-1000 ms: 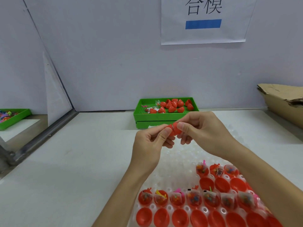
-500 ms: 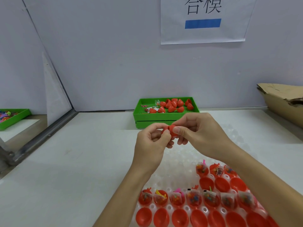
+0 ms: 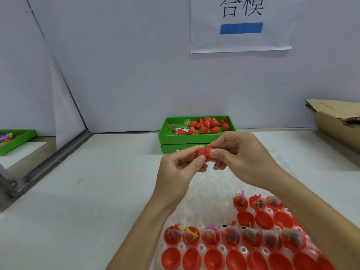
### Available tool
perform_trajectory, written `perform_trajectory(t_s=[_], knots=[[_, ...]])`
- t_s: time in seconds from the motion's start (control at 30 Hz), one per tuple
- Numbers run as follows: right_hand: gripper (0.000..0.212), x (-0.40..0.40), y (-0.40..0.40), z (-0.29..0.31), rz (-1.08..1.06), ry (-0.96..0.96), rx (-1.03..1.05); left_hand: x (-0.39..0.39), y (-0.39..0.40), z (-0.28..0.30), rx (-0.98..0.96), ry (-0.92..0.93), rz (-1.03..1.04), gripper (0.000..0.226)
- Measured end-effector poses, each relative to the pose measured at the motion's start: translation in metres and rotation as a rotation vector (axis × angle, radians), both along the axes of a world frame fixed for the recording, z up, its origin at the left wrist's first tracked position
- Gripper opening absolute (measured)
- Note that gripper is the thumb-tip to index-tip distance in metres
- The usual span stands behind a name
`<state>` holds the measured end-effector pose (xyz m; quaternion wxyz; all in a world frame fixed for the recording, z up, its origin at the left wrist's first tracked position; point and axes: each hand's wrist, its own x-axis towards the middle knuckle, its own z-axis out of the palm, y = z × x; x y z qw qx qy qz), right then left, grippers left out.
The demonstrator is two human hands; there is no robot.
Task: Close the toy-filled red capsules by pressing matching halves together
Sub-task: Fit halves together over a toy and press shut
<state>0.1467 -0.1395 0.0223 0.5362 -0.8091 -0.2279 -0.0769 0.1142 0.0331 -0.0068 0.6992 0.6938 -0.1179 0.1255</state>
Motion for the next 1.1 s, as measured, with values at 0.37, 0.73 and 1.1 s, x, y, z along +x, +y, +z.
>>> perform_trajectory(t_s=[0.37,0.73,1.1], knots=[[0.008,-0.0018,-0.0015,0.0016,0.054,-0.004,-0.023,0.0012,-0.0022,-0.0011,0.101,-0.047,0.078,0.036],[0.009,-0.003,0.0,0.0017,0.048,0.006,0.017,-0.0022,-0.0058,0.0011,0.056,-0.049,0.035,0.024],[0.012,-0.0046,0.0034,-0.0003,0.08,0.016,0.038,-0.0003,-0.0063,0.0002,0.064,-0.034,0.047,0.021]])
